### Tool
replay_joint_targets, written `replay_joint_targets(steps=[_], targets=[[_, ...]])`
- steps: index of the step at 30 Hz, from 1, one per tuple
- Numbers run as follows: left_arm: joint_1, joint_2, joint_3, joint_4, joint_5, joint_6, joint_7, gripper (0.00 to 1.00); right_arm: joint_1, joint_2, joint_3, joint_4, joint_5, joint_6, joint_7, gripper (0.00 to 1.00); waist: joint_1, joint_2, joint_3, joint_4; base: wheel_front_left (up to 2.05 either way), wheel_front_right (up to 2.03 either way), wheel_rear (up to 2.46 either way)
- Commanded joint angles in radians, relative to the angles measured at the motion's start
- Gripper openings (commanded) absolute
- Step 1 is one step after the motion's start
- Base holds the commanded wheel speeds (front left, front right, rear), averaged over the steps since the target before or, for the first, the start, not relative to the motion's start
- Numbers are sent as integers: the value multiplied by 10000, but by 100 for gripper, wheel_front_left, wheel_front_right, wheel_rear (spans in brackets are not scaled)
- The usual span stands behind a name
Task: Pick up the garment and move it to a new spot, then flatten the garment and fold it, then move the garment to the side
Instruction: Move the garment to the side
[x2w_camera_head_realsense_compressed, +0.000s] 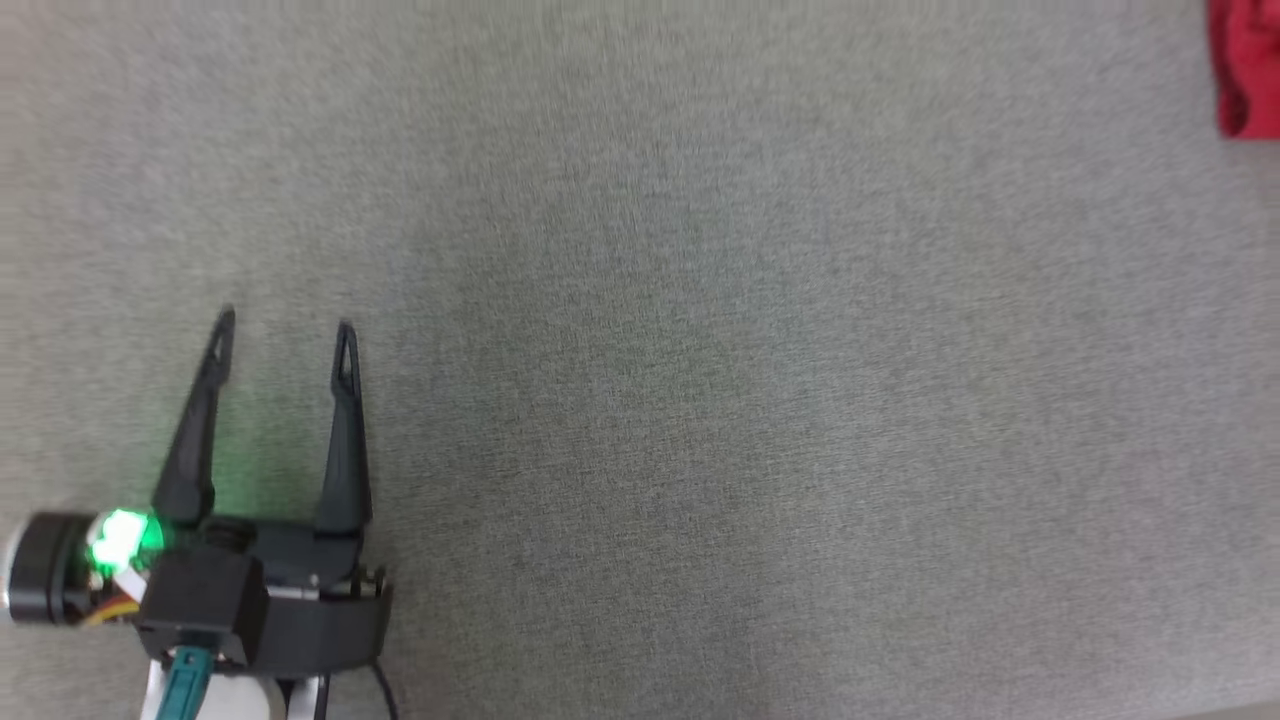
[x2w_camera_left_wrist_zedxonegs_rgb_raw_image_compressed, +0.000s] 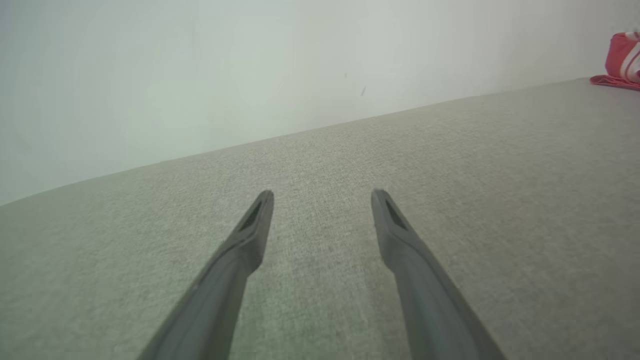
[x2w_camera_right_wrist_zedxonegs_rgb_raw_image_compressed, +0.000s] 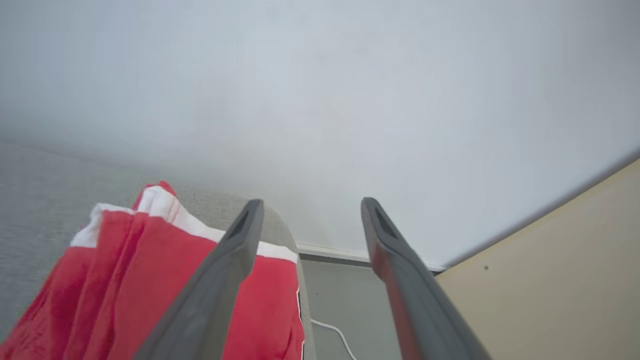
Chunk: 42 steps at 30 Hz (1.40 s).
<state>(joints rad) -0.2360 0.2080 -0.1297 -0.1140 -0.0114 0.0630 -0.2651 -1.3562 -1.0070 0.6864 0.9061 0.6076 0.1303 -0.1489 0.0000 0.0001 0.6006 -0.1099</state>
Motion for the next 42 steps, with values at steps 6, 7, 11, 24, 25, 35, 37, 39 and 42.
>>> replay_joint_targets(steps=[6,7,11,24,25,35,37,39,42], targets=[[830,-142,254,404,-309,130,-3,100,577,784,-6,-396,58,-2,-712,100,0,-1,-1826,264,0,0,0],[963,-164,320,433,-367,141,-3,100,707,921,-26,-479,56,-2,-789,100,0,-1,-2017,293,0,0,0],[1514,-260,483,668,-477,119,-5,100,1480,1571,-240,-739,-52,-2,-1043,100,0,-1,-2858,429,0,0,0],[2944,-575,1005,1200,-714,-67,-3,100,5682,3670,-2984,-2630,-860,-2,-1166,100,0,-1,-4802,877,0,0,0],[3004,-575,1042,1229,-719,-93,-5,100,6033,3862,-3279,-2880,-975,-2,-1168,100,0,-1,-4878,895,0,0,0],[3284,-711,1251,1665,-660,-251,-4,100,9383,5501,-5415,-4980,-2290,-2,-1169,100,0,-1,-5513,1063,0,0,0],[3309,-753,1268,1720,-679,-281,-4,100,9909,5837,-5746,-5332,-2458,-2,-1165,100,0,-1,-5548,1061,0,0,0],[3324,-789,1299,1779,-691,-333,-3,100,10374,6121,-5989,-5669,-2660,-2,-1162,100,0,-1,-5581,1045,0,0,0],[3343,-823,1327,1845,-621,-354,-4,100,11049,6528,-6435,-6145,-2972,-2,-1163,100,0,-1,-5629,1017,0,0,0]])
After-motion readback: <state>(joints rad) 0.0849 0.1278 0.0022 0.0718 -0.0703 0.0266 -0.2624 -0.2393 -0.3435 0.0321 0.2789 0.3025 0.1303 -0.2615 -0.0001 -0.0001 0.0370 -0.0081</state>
